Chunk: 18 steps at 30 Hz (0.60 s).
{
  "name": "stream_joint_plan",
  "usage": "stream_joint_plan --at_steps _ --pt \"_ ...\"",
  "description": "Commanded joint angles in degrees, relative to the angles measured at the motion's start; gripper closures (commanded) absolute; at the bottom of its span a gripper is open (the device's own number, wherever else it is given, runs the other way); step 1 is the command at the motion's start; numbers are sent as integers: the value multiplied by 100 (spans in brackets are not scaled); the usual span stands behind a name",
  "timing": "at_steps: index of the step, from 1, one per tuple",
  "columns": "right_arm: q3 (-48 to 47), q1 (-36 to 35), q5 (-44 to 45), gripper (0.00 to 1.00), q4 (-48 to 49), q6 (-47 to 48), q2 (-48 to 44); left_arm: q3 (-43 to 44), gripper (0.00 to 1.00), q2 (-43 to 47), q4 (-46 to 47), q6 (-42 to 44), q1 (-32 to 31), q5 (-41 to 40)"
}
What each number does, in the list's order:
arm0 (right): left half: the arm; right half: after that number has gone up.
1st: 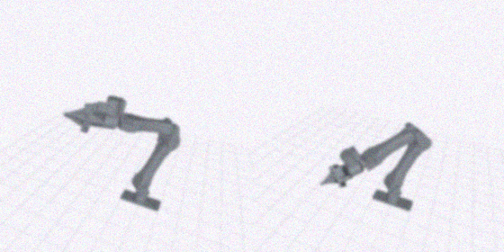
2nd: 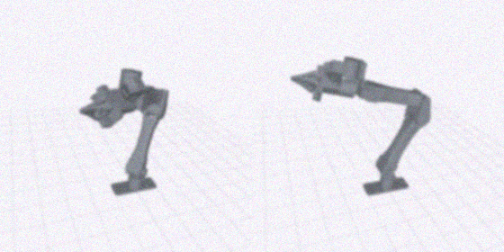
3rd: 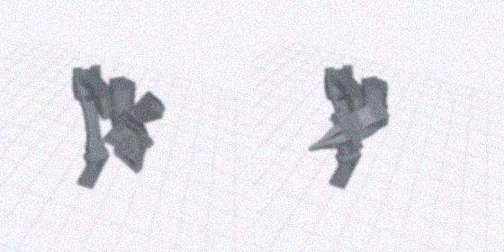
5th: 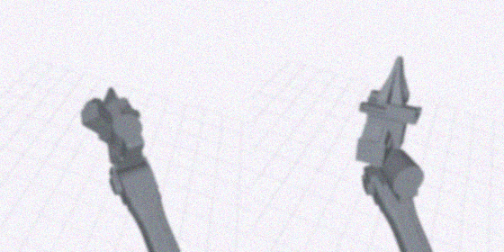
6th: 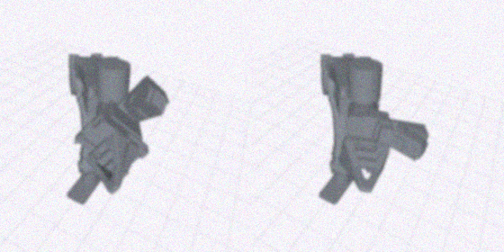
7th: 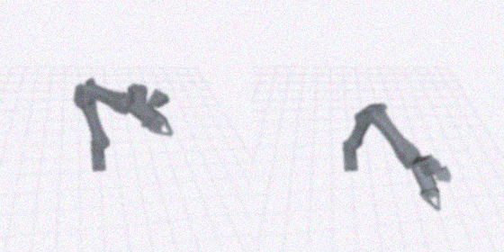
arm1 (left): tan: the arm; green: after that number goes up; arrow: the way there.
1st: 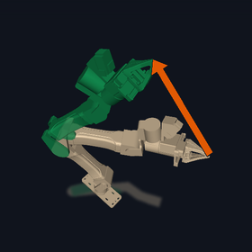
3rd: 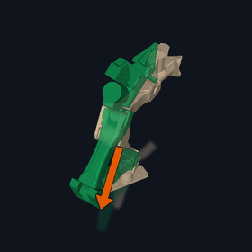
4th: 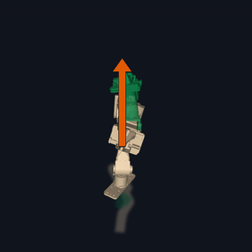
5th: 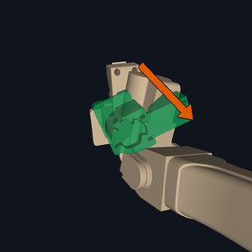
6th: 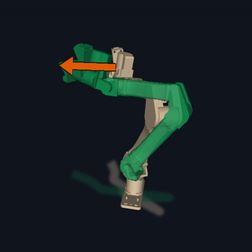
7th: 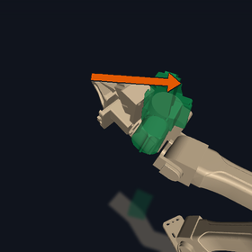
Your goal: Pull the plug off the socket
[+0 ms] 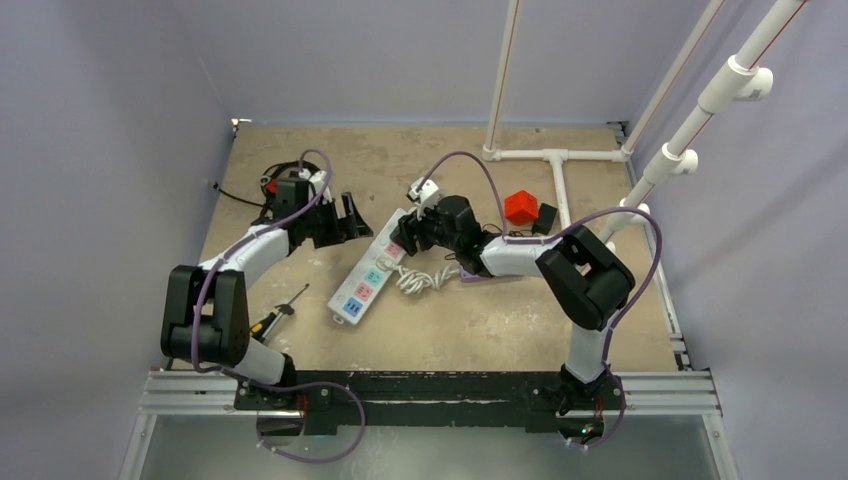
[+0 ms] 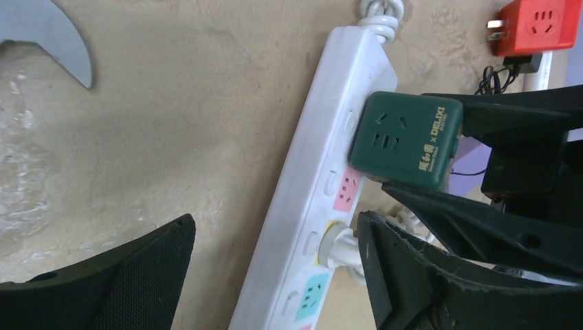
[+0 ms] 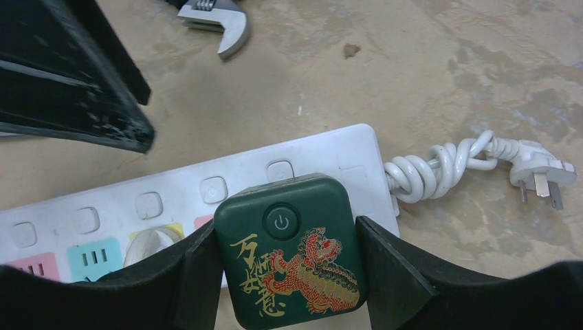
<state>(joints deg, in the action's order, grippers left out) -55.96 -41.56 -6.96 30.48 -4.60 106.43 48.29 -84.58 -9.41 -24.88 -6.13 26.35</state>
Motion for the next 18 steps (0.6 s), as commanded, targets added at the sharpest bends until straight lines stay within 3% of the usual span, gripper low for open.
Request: stream_joint_plan --at_steps 1,5,18 --pt "-15 -143 -435 100 494 -68 -334 189 14 -390 39 80 -33 479" --pt "-11 -218 -489 100 541 -46 -342 184 16 -615 130 -21 -29 717" --pt "-19 -394 -404 100 657 34 -281 66 50 -1052 589 -421 -37 1316"
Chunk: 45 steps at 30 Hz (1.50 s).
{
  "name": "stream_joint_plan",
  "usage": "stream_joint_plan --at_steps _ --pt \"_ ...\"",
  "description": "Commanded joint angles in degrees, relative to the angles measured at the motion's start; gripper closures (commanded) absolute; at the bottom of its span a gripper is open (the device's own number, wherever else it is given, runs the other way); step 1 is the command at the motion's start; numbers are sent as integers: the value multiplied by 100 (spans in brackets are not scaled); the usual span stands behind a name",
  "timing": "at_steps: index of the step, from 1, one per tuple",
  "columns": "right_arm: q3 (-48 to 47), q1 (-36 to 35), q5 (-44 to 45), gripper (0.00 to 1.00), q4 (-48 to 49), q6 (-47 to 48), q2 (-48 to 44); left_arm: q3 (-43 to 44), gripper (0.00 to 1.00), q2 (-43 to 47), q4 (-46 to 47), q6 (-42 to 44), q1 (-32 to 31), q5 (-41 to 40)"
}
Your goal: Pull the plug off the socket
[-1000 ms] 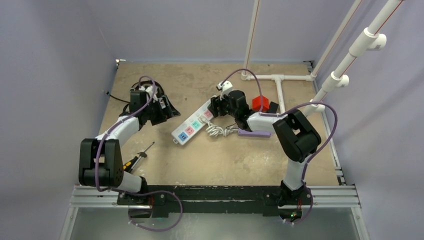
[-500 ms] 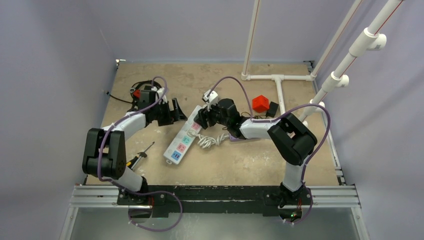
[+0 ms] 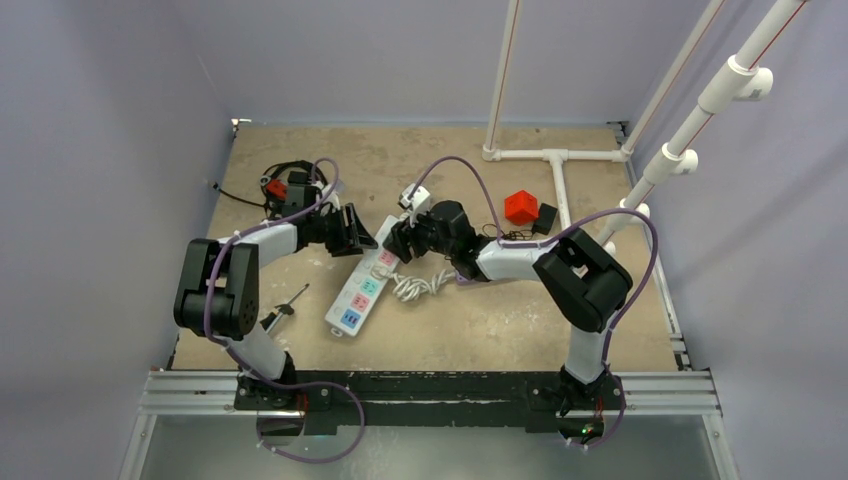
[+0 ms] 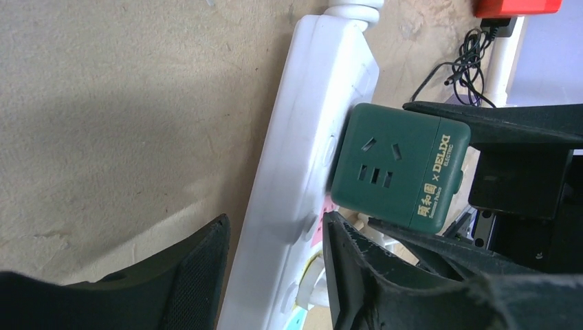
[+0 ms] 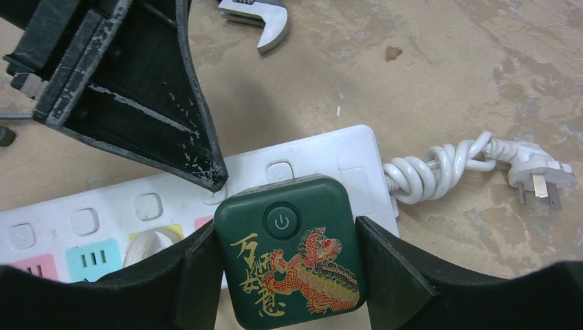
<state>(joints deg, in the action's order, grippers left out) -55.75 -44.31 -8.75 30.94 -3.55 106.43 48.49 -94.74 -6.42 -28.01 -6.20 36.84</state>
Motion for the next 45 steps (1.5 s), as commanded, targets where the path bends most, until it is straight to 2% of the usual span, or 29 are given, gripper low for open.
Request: stream_joint_plan --at_steps 1,3,7,15,17,22,23,27,33,35,39,45 --pt "-42 -129 -209 100 614 -69 -285 49 52 -42 290 -108 -33 263" --pt "-42 -143 -197 100 623 -67 -290 51 54 -52 283 -100 -31 262" --pt "-28 -210 -160 100 624 -18 -328 63 65 -101 281 -108 -31 242" --pt "-6 -323 -6 100 631 79 -384 69 96 -124 247 -95 -31 208" --pt "-6 -384 41 100 641 123 -395 68 100 -132 233 -97 -28 184" --pt "-45 -521 249 100 586 189 -340 81 100 -141 207 -84 -22 164" --pt "-76 -533 367 100 561 159 -316 88 98 -135 191 -77 -22 162" --pt "-119 -534 525 100 506 -24 -299 180 70 -56 31 69 -22 76" --pt "220 -534 574 100 890 -129 -648 237 41 296 -139 208 136 -120" --pt "380 -534 668 100 1141 -124 -752 239 38 311 -156 208 175 -80" --pt "653 -534 839 100 1548 -221 -984 244 37 205 -155 189 210 91" --pt "670 -526 858 100 1571 -252 -947 176 37 24 64 80 211 556"
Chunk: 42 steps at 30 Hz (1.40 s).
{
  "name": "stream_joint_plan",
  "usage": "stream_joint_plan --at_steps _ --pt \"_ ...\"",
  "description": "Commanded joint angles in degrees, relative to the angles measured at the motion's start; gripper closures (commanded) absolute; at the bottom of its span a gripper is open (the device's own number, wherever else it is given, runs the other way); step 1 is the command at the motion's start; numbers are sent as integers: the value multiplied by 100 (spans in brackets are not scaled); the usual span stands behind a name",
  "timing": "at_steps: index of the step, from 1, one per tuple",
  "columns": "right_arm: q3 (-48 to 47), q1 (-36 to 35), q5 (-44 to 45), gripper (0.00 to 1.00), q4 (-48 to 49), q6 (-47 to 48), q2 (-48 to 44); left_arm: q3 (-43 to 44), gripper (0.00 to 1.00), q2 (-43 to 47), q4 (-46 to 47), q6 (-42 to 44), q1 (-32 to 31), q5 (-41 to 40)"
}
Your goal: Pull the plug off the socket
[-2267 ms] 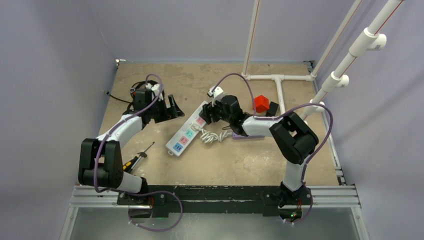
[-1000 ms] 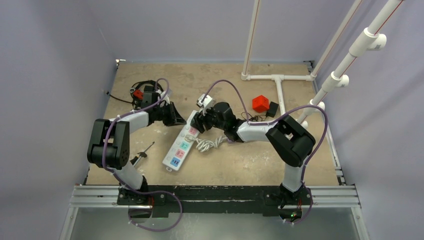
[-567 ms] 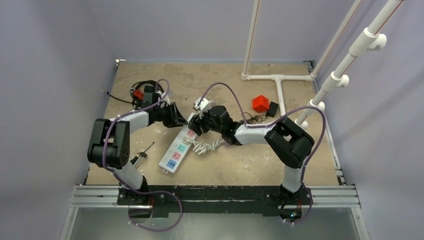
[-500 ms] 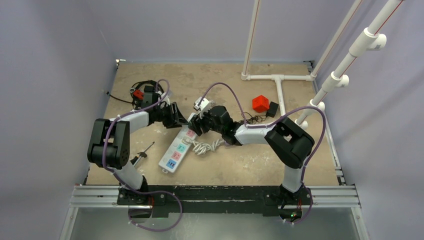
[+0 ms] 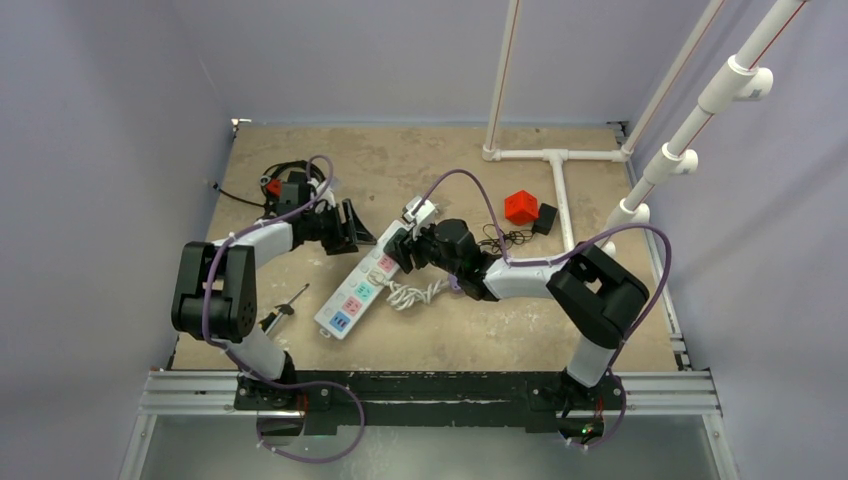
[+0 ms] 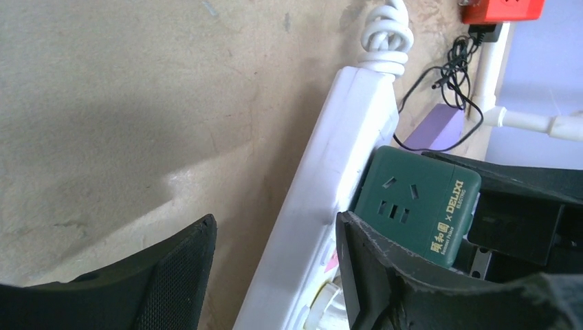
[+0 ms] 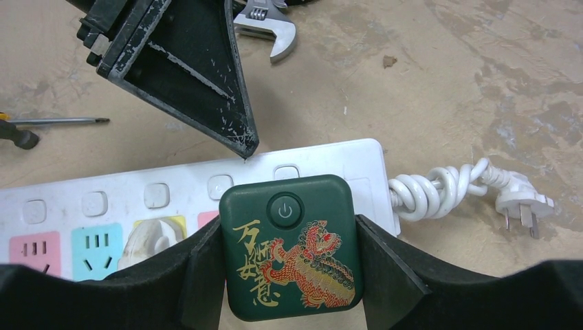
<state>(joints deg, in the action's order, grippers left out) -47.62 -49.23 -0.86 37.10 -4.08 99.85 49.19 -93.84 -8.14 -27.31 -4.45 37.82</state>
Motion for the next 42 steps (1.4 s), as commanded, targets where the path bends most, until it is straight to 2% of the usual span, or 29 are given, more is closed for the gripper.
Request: stream_joint_plan --at_steps 1,9,14,24,28,30,38,42 --pt "-153 -35 73 100 955 -205 -279 88 37 -78 261 -1 32 510" --pt "-134 -34 69 100 996 -221 -317 82 37 -171 230 40 -102 654" --pt "-134 -34 69 100 1016 -234 -325 117 42 -197 143 114 -254 675" --pt "-133 -25 68 100 1044 -247 -303 84 81 -169 259 59 -285 788" --pt "-219 20 69 100 938 -307 -181 73 94 -126 274 72 -285 767" --pt "-222 113 -12 100 933 -357 -162 73 98 -132 263 84 -285 739" --pt "-532 291 -354 100 557 -408 216 95 100 -94 189 151 -312 611" --pt "-527 276 -84 100 521 -202 190 117 100 -90 134 170 -318 485"
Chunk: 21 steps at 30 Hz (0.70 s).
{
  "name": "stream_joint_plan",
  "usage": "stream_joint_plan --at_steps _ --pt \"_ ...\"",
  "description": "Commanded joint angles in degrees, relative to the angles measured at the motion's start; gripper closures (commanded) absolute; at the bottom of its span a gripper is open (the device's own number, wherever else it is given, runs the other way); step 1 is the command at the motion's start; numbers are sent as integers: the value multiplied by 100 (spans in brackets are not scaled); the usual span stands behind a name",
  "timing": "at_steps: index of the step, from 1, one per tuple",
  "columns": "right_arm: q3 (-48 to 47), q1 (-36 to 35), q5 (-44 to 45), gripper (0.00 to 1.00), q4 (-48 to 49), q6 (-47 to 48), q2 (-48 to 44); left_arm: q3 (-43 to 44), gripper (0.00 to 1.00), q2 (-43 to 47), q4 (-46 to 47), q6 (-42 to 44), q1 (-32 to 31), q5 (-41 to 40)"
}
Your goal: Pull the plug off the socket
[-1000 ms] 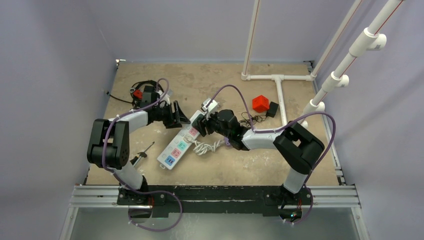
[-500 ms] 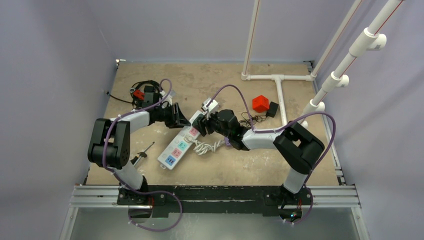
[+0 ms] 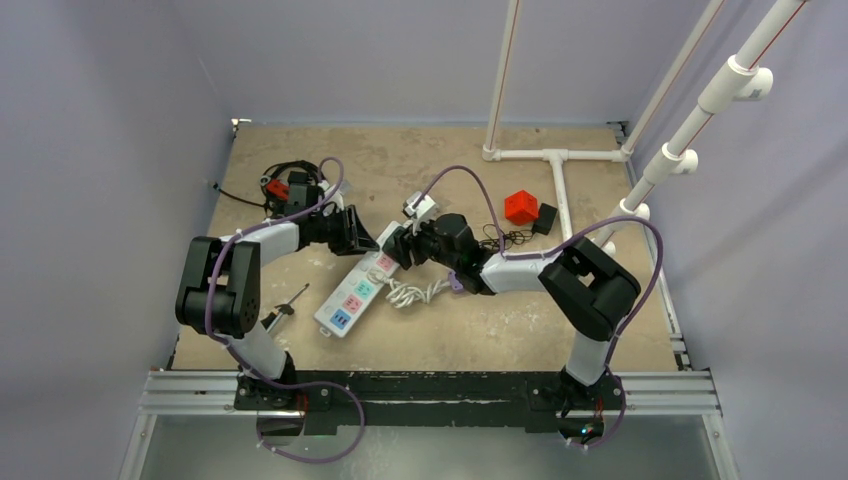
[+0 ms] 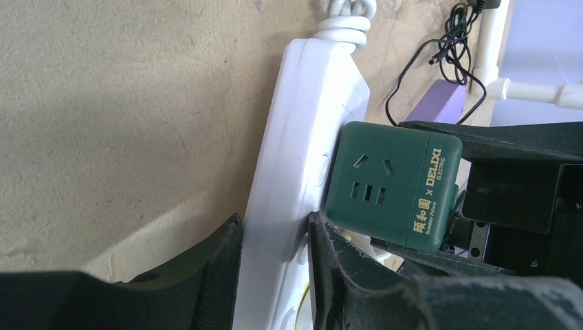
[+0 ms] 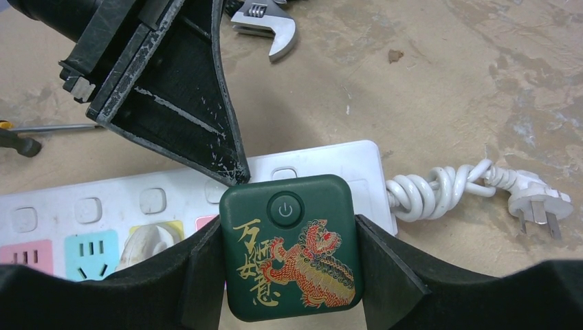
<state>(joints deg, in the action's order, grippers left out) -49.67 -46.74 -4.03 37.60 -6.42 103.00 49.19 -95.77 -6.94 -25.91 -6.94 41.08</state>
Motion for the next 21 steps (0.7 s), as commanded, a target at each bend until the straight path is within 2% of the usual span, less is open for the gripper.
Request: stream_joint_plan --at_steps 1,8,14,19,21 --pt "-285 25 233 100 517 42 -168 117 100 95 9 33 -66 134" --pt "-79 -264 640 100 704 299 -421 134 100 63 -74 22 -60 -64" --pt "-264 -460 988 100 507 466 -204 135 100 67 -80 20 -53 -74" --pt "-336 -494 1133 100 428 430 -158 150 100 97 -96 57 -53 -87" --pt "-365 -481 914 100 347 229 -142 138 100 115 -118 83 -56 -120"
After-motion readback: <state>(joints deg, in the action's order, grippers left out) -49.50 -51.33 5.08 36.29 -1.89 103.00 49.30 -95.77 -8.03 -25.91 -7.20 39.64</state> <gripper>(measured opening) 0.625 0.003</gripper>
